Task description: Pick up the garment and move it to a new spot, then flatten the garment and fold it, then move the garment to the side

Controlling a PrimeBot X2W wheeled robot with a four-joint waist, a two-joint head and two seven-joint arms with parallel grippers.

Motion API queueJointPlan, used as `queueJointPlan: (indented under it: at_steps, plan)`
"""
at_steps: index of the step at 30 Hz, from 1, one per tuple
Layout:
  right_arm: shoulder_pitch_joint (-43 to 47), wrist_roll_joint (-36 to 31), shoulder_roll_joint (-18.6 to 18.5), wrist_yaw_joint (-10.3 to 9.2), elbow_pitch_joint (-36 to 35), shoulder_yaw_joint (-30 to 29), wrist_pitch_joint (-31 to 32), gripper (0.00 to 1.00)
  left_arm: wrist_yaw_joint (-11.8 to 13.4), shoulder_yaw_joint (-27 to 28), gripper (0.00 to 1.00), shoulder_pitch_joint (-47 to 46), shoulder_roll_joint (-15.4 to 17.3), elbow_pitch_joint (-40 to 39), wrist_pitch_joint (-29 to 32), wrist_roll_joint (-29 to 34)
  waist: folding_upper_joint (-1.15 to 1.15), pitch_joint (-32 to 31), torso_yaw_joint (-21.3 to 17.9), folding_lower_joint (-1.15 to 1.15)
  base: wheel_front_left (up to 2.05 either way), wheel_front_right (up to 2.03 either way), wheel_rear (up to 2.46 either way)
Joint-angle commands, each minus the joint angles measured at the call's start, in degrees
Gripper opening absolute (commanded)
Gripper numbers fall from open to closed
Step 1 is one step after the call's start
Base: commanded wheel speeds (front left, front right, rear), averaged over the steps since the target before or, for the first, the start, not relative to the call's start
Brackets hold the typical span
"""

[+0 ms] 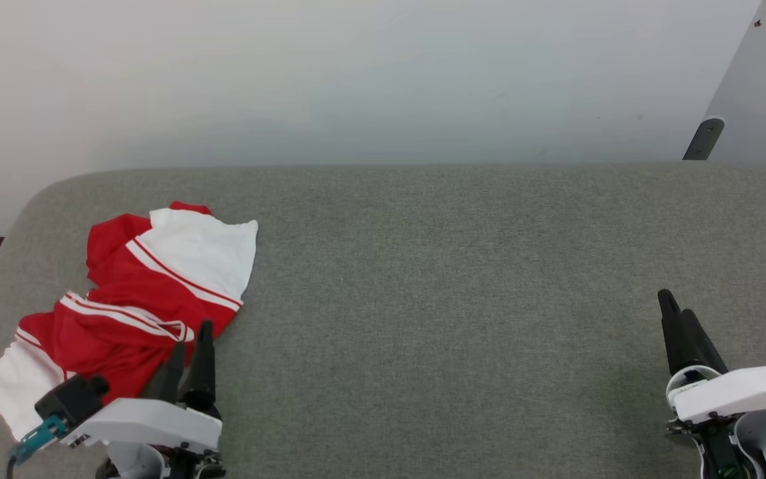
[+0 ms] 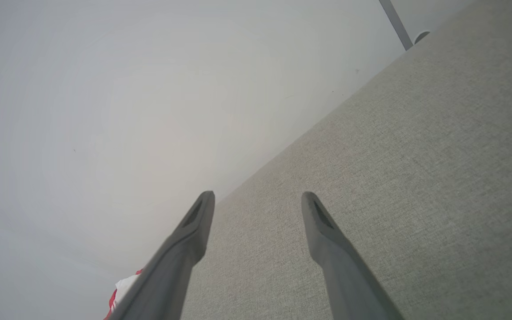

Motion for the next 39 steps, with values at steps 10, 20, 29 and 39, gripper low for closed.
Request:
queueJointPlan:
  at_steps: [10, 20, 29, 39]
  plan:
    - [-2.8, -14.8, -0.8, 0.03, -0.6, -0.2, -2.3, 1.00, 0.5, -0.7, 1.00, -1.8, 1.2, -1.3, -2.1, 10.4, 0.00, -0.1, 0.1, 0.00, 0.00, 0.00, 0.00]
    - [-3.4, -24.3, -0.1, 0.04, -0.2, -1.5, -3.9, 1.00, 0.2, -0.3, 1.00, -1.7, 1.1, -1.3, -3.8, 16.7, 0.00, -0.4, 0.1, 0.00, 0.00, 0.00, 0.00]
    - [-3.8, -30.5, 0.0, 0.04, 0.8, -2.2, -5.3, 1.00, -0.4, 0.4, 1.00, -1.6, 1.1, -1.0, -5.2, 22.4, 0.00, -0.5, -0.2, 0.00, 0.00, 0.00, 0.00]
    - [-3.9, -36.5, -0.4, 0.04, 1.2, -3.8, -6.8, 1.00, -0.6, 0.4, 1.00, -1.7, 0.9, -0.3, -6.7, 28.9, 0.00, -1.0, 0.0, 0.00, 0.00, 0.00, 0.00]
